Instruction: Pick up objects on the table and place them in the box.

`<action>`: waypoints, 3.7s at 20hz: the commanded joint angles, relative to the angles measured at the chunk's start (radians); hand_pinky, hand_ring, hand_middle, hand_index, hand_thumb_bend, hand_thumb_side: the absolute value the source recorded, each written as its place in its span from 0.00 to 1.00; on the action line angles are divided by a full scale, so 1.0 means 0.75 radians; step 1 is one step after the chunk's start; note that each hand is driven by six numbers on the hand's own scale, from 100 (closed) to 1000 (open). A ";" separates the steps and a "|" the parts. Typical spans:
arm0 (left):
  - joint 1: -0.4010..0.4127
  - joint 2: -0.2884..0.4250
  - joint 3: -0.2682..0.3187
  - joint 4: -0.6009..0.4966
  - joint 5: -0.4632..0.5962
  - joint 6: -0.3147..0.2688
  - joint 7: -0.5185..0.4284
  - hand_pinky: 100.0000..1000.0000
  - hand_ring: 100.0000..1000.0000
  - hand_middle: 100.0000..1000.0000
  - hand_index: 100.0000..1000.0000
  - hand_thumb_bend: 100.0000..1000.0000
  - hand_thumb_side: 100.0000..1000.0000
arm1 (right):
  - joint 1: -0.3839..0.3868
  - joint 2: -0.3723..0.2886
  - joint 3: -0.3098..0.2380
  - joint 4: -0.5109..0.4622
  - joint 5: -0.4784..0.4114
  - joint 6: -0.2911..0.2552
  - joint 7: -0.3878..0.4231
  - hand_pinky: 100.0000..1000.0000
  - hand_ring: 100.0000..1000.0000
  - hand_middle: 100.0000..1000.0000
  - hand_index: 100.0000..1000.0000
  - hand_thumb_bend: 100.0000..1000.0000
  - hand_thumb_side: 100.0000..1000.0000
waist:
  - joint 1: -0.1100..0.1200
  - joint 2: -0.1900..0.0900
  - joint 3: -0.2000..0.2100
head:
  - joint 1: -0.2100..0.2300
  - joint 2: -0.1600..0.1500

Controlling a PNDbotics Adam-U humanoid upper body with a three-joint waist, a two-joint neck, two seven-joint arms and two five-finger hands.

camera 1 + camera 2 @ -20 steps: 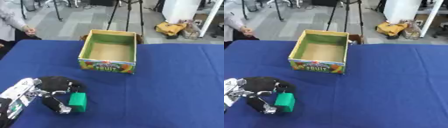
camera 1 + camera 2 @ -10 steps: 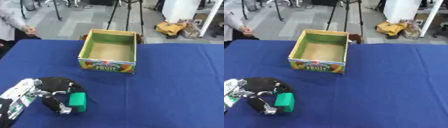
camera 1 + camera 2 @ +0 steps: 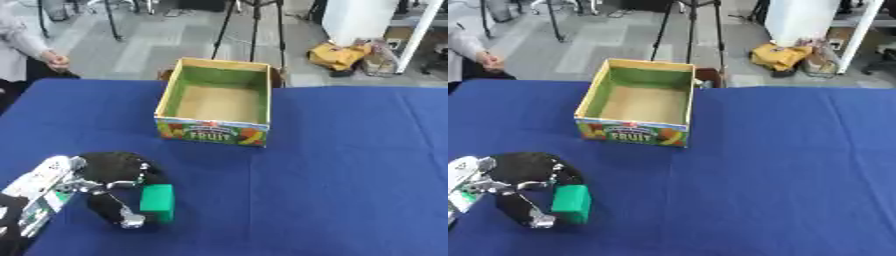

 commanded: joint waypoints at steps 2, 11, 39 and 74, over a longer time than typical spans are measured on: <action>0.012 0.008 -0.010 0.021 -0.035 -0.143 -0.131 0.66 0.71 0.57 0.77 0.00 0.72 | -0.018 -0.022 -0.008 -0.027 0.001 0.001 -0.011 0.81 0.83 0.49 0.78 0.00 0.53 | -0.002 -0.014 0.001 | -0.002 -0.015; 0.028 0.026 -0.004 -0.014 -0.032 -0.108 -0.063 0.64 0.69 0.55 0.76 0.00 0.69 | -0.015 -0.025 -0.009 -0.027 0.004 0.003 -0.021 0.82 0.83 0.49 0.78 0.00 0.52 | 0.002 -0.018 0.003 | -0.011 -0.012; 0.073 0.178 0.152 -0.297 0.467 0.015 -0.226 0.60 0.60 0.49 0.71 0.00 0.65 | -0.024 -0.030 -0.006 -0.027 0.007 0.004 -0.038 0.82 0.84 0.50 0.78 0.00 0.50 | 0.018 -0.008 -0.001 | -0.037 -0.019; -0.084 0.427 0.372 -0.294 0.884 0.178 -0.029 0.55 0.53 0.43 0.67 0.00 0.54 | -0.096 -0.031 0.030 -0.027 -0.023 -0.011 0.011 0.82 0.84 0.49 0.79 0.00 0.46 | 0.063 0.075 -0.098 | 0.156 -0.125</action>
